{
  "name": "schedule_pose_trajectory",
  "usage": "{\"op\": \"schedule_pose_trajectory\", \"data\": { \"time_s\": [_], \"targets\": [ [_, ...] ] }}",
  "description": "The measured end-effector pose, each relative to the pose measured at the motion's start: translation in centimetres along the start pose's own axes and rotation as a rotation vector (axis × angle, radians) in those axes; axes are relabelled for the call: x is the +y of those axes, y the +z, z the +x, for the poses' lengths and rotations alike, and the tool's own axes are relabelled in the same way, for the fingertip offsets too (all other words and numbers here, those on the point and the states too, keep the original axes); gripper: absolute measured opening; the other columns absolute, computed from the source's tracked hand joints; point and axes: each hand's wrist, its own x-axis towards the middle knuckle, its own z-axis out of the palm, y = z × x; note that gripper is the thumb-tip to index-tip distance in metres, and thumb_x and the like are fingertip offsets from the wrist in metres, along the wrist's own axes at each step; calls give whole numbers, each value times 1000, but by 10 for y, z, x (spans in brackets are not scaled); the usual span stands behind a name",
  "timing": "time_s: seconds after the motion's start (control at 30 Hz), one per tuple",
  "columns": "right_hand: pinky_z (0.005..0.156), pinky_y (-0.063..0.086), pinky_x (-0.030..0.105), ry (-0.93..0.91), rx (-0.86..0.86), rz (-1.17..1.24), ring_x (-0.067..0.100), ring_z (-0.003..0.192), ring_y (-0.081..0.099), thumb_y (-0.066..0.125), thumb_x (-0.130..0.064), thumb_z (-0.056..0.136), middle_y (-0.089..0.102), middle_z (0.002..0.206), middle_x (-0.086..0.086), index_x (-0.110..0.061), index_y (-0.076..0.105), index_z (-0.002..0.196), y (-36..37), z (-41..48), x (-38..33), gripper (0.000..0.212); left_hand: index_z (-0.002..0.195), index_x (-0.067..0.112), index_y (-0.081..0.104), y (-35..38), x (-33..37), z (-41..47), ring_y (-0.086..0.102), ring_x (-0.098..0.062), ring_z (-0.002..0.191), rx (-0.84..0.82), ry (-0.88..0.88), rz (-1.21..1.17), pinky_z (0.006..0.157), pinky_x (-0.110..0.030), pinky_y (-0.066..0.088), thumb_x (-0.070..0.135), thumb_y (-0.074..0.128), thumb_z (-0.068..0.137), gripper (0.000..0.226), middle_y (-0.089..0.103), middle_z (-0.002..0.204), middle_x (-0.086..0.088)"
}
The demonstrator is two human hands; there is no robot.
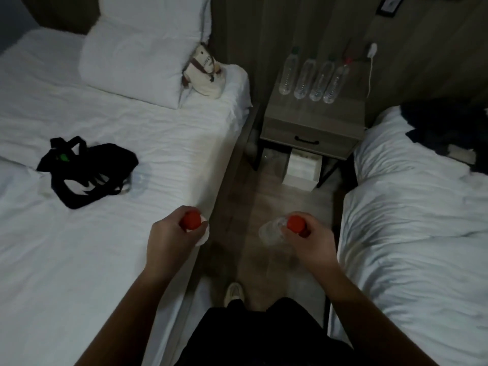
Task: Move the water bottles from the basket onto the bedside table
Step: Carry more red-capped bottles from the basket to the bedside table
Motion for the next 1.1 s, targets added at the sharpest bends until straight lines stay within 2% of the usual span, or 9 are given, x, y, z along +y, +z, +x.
{"op": "schedule_pose_trajectory", "data": {
  "time_s": [0.2, 0.27, 0.37, 0.53, 0.73, 0.83, 0.9, 1.0, 1.1],
  "targets": [
    [56, 39, 0, 87, 91, -32, -13, 66, 59, 78, -19, 73, 65, 63, -24, -29, 67, 80, -10, 31, 2, 16, 92, 28, 67, 13, 14, 46, 63, -3, 78, -58, -3, -89, 67, -13, 46, 25, 78, 72, 23, 68, 83, 11],
    [55, 39, 2, 97, 115, -40, -10, 63, 58, 77, -16, 74, 64, 64, -26, -28, 67, 77, -14, 43, 7, 16, 90, 30, 66, 20, 21, 56, 62, 0, 76, -92, -16, -86, 65, -14, 47, 28, 77, 73, 21, 66, 80, 14],
    [54, 41, 4, 134, 165, -17, -2, 60, 58, 76, -12, 73, 64, 60, -13, -21, 69, 78, -21, 69, 13, 12, 90, 33, 64, 33, 30, 74, 61, 1, 75, -138, -27, -61, 64, -13, 45, 30, 76, 73, 21, 65, 78, 15],
    [54, 41, 2, 131, 184, 27, -6, 60, 59, 76, -11, 74, 66, 69, -8, -17, 70, 85, -32, 131, 15, 13, 90, 31, 65, 63, 49, 123, 61, 2, 76, -158, -24, -31, 64, -10, 43, 30, 76, 73, 20, 65, 78, 15],
    [51, 40, 1, 109, 103, 30, -13, 63, 58, 73, -19, 80, 67, 75, -8, -19, 67, 88, -61, 215, 3, 10, 91, 26, 68, 103, 97, 192, 64, -8, 75, -86, 61, -2, 70, -23, 53, 24, 79, 70, 24, 67, 78, 8],
    [60, 43, 6, 63, 71, -13, -11, 72, 61, 74, -22, 79, 67, 77, -14, -23, 68, 89, -81, 255, -3, 12, 87, 34, 65, 117, 127, 222, 64, -2, 74, -38, 122, -29, 67, -13, 51, 27, 78, 69, 23, 65, 76, 15],
    [64, 43, 5, 38, 42, -51, -10, 75, 61, 74, -25, 78, 67, 79, -16, -24, 68, 91, -94, 280, -4, 14, 85, 37, 64, 129, 144, 240, 63, 2, 75, -6, 63, -70, 64, -6, 47, 26, 78, 70, 23, 66, 74, 17],
    [63, 39, -2, 8, 36, -91, -11, 70, 59, 74, -23, 79, 64, 74, -18, -28, 65, 86, -111, 312, -6, 12, 86, 30, 69, 149, 166, 259, 65, -3, 73, 47, 19, -99, 68, -19, 54, 26, 78, 70, 19, 69, 75, 10],
    [65, 40, 4, 2, 23, -134, -9, 74, 59, 74, -26, 78, 65, 76, -18, -27, 66, 86, -124, 338, -5, 12, 93, 25, 70, 165, 182, 277, 66, -7, 77, 42, 31, -86, 72, -25, 54, 29, 77, 71, 23, 70, 79, 8]
  ]
}}
